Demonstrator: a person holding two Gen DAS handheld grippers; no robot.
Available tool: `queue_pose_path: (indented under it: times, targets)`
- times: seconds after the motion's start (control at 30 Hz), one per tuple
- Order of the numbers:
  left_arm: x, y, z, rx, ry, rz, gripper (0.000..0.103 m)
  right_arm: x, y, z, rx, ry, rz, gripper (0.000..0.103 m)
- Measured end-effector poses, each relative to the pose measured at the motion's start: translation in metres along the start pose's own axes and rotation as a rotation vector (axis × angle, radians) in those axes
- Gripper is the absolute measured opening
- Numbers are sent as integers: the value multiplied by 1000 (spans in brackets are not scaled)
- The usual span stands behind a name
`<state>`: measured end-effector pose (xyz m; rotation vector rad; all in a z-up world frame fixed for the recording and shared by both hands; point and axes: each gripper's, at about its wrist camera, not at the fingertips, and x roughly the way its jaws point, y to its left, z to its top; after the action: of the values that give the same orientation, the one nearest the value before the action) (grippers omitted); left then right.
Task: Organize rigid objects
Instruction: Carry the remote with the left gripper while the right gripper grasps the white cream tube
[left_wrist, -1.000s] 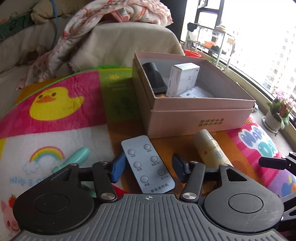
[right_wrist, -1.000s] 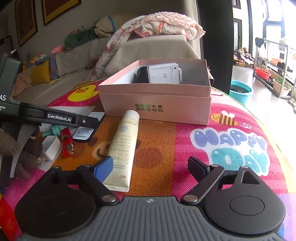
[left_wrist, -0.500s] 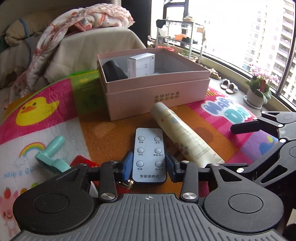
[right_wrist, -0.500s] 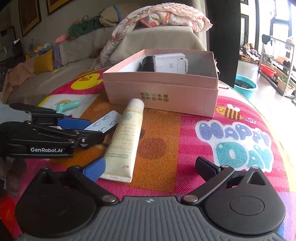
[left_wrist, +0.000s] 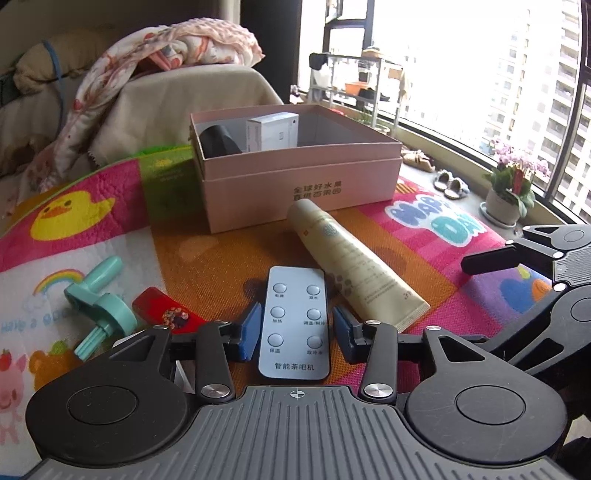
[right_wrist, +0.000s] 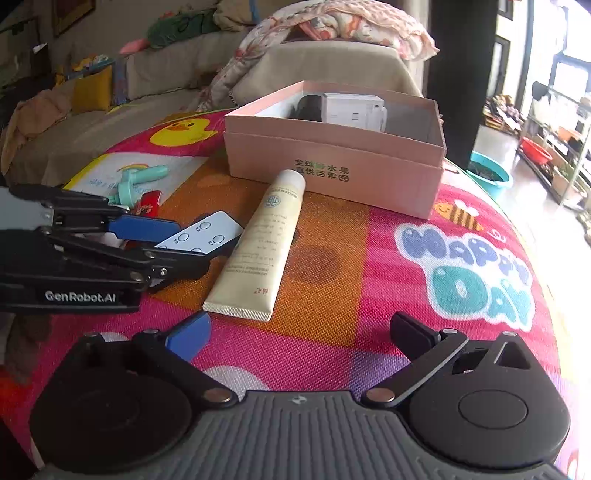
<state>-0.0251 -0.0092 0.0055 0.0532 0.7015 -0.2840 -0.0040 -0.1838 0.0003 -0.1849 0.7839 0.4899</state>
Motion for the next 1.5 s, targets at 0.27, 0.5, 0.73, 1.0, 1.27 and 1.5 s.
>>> queue_pose_path:
  times: [0.27,0.5,0.73,1.0,1.27,1.5]
  targets:
    - [-1,3,-4,-27,-24,-8,47,-5,4,-6,26,5,-50,103]
    - [-1,4,-5,-49,-30,-12,47,3,1,7,2,84,-26,103]
    - [1,6,-2,-77,-34,-1,44,-4,1,-5,-11,1,-22,103]
    - [-18,19,-15,-102,-35,-13,44,11,4,18,-50,69,12,103]
    - [-39,34,-34,-172,-51,-46,44,23,-12,41,91,51,97,103]
    - [-39,35,-37,-214,-76,-50,42,26,-35,74,236,120,192,103]
